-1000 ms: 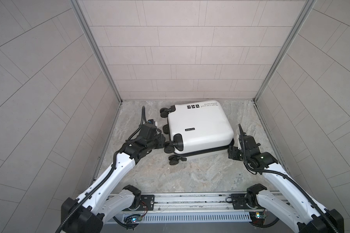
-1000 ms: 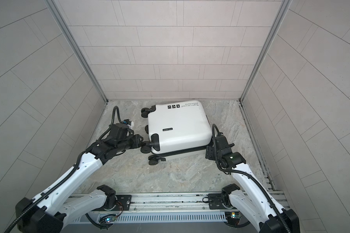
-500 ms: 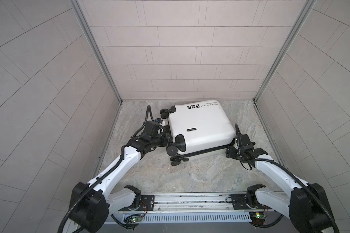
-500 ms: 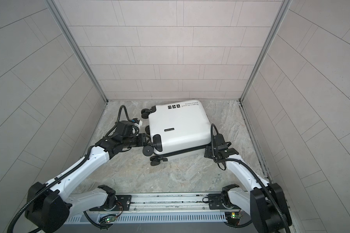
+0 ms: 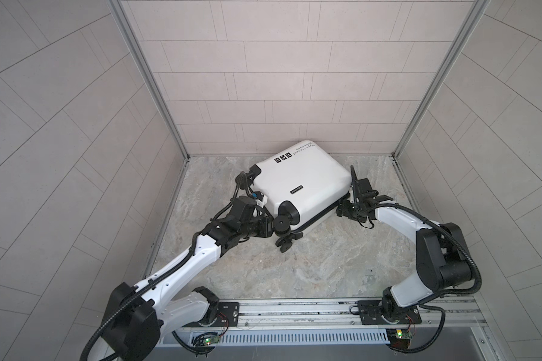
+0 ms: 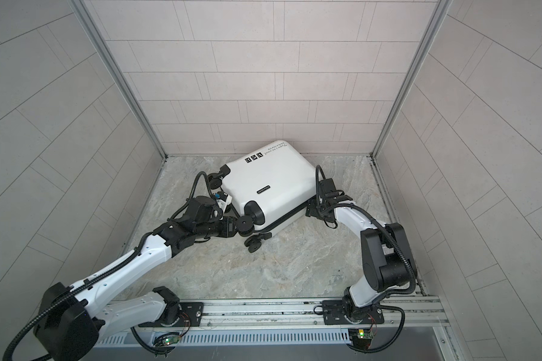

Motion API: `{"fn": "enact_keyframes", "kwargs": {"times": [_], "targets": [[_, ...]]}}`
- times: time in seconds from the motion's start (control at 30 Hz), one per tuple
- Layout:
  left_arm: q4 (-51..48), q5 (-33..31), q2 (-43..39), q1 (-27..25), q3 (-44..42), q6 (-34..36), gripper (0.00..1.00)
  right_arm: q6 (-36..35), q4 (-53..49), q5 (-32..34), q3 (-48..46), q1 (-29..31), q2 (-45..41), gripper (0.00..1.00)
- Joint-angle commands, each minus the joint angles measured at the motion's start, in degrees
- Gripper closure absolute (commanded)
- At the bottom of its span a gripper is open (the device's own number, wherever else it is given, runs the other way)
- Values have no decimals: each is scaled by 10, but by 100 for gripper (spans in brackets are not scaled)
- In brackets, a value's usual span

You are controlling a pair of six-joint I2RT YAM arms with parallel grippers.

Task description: Pack the luggage

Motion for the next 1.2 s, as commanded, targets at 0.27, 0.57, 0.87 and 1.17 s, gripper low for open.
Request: {"fn": "enact_keyframes", "kwargs": {"times": [0.27,0.57,0.87,1.17], "targets": [[55,-63,76,-82,75,1,55,-34,-50,-30,160,3,107,24],[-29,-115,102,-106,127,43,55,-38,-108,-15,216,-24,95,22],[-182,-262,-35,-81,121,61,33,-25,-107,-25,128,-23,-30,18],[-215,-180,-50,165,198,62,32,-18,-161,-1,102,-19,-119,24]]}}
